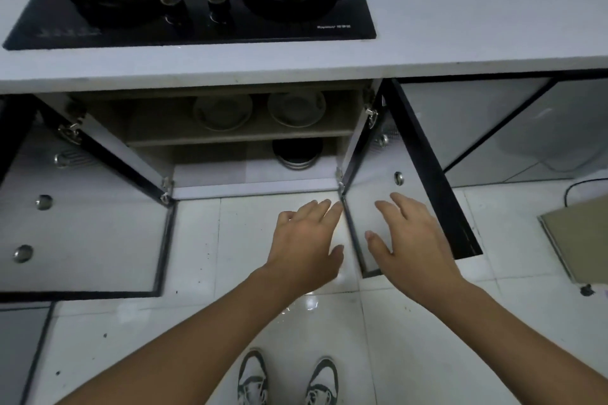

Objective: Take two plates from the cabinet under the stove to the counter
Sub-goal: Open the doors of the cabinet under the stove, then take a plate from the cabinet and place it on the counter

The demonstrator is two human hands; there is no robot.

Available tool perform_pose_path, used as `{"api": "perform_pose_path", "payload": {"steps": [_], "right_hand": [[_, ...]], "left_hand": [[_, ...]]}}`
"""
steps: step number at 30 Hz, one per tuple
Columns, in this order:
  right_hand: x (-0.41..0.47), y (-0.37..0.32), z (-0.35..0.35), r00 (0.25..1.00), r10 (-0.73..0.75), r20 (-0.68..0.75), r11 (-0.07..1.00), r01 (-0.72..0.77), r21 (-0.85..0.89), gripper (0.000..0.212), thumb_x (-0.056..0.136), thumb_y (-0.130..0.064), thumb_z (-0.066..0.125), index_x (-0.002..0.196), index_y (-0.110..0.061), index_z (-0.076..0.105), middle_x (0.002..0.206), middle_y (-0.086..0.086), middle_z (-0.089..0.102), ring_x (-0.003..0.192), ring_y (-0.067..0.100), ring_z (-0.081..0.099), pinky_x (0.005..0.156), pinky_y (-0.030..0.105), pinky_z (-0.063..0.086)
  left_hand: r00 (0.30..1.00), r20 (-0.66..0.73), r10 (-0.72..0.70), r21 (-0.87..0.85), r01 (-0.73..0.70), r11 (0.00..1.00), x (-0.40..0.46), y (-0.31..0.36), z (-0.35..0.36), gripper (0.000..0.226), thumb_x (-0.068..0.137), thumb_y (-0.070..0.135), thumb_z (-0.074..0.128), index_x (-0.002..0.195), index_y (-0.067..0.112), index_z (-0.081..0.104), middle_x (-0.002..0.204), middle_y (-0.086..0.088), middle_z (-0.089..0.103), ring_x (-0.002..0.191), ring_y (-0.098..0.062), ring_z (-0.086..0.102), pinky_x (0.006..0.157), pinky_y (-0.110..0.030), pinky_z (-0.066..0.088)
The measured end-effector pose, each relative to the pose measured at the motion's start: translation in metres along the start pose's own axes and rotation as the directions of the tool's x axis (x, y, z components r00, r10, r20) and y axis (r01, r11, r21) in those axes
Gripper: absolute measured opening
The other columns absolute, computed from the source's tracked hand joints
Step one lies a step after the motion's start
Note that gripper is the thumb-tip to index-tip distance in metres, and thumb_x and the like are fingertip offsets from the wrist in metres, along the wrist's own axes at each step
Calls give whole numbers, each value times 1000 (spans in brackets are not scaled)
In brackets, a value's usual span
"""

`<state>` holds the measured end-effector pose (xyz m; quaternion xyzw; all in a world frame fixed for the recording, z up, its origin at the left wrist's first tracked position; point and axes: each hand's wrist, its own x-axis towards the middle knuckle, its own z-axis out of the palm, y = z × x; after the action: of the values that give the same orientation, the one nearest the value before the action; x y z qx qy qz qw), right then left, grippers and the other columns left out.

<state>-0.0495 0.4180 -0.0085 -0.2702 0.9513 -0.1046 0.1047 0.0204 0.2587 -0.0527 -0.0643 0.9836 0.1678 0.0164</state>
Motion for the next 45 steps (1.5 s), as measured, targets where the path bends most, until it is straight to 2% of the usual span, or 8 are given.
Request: {"api": "perform_pose_path", "payload": {"steps": [4, 9, 22, 31, 37, 45], "right_hand": [[11, -21, 19, 986, -118, 117, 993, 118, 6, 52, 91, -41, 49, 138, -19, 40, 148, 7, 39, 134, 23, 34, 105, 36, 34], [27, -41, 37, 950, -237, 203, 970, 242, 1, 55, 90, -41, 50, 139, -23, 36, 147, 5, 39, 133, 23, 34, 102, 35, 37], [80, -95, 67, 856, -418, 303, 875, 469, -117, 58, 91, -39, 47, 143, -19, 30, 150, 12, 31, 136, 29, 29, 112, 37, 23], [149, -111, 87, 882, -364, 299, 910, 405, -86, 58, 93, -42, 42, 145, -21, 28, 154, 9, 26, 140, 25, 25, 114, 34, 19], [196, -96, 105, 922, -289, 258, 954, 301, -6, 58, 92, -42, 45, 144, -21, 30, 154, 8, 29, 139, 24, 28, 111, 35, 25], [252, -49, 136, 947, -271, 174, 962, 271, 21, 54, 90, -36, 52, 139, -17, 40, 144, 9, 44, 130, 26, 41, 103, 38, 37]], "left_hand": [[998, 12, -57, 49, 56, 997, -13, -28, -8, 68, 83, 43, 55, 142, 22, 30, 148, 0, 40, 133, -21, 35, 99, -41, 31], [989, 27, -142, 82, 139, 987, -30, -60, -14, 68, 83, 46, 53, 143, 23, 30, 148, 0, 40, 132, -23, 37, 100, -42, 33], [972, 59, -226, 154, 215, 964, -29, -142, -26, 67, 83, 50, 49, 141, 21, 33, 144, -2, 45, 124, -26, 46, 97, -45, 38], [975, 72, -210, 137, 199, 970, 22, -205, -22, 65, 82, 49, 51, 139, 20, 37, 142, -3, 49, 122, -26, 49, 96, -43, 40], [977, 95, -193, 171, 175, 970, 72, -231, -7, 64, 81, 48, 54, 136, 18, 42, 136, -5, 55, 116, -28, 54, 92, -44, 43], [980, 40, -193, 176, 184, 967, 151, -243, 32, 63, 81, 45, 57, 136, 18, 43, 132, -6, 57, 113, -30, 55, 91, -43, 45]]}}
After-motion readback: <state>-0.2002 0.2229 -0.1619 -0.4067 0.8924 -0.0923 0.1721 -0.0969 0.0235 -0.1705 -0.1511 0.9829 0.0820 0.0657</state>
